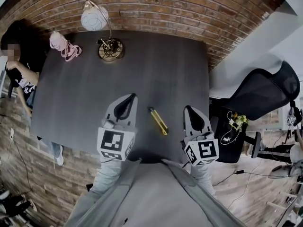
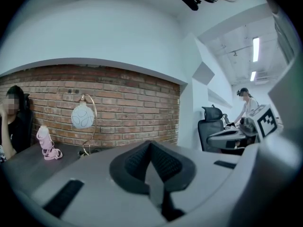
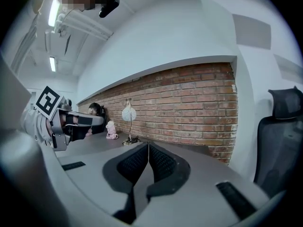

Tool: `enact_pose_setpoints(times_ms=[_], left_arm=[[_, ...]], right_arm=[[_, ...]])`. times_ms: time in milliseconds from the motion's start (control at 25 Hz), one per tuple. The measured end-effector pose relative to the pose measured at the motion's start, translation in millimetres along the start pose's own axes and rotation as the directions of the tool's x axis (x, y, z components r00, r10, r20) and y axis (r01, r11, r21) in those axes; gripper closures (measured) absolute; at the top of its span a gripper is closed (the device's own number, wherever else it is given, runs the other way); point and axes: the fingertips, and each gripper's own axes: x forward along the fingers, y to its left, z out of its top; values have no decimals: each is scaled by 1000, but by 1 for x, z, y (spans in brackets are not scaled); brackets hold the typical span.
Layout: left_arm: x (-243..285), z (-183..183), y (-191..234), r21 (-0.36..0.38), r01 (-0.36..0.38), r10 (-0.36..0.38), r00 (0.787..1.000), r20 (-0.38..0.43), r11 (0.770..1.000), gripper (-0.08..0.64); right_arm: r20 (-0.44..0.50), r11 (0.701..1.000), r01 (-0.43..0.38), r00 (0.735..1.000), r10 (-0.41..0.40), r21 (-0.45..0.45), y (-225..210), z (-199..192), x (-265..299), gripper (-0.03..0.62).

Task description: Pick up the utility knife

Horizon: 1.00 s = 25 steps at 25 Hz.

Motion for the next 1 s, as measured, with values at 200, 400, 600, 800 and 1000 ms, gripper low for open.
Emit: enact_pose_setpoints(times_ms=[200, 400, 600, 800, 1000], left_arm=[[0, -7, -1, -12, 5, -6, 1000, -12, 1000, 540], [2, -9, 3, -14, 10, -10, 1000, -19, 1000, 540], [3, -17, 8, -23, 4, -5, 999, -33, 1000, 540], [8, -25, 7, -36, 7, -8, 999, -48, 999, 541], [11, -33, 5, -46, 12, -14, 998, -59, 999, 540]], right_arm=[[-23, 1000, 12, 1000, -12, 5, -1, -9, -2, 571], [-43, 1000, 13, 999, -13, -8, 0, -17, 3, 571], [-91, 1000, 6, 996, -6, -7, 2, -43, 9, 571], [-166, 999, -46, 985, 48, 14, 11, -76, 14, 571], [-238, 995, -99, 966, 103, 29, 25, -108, 16, 571]])
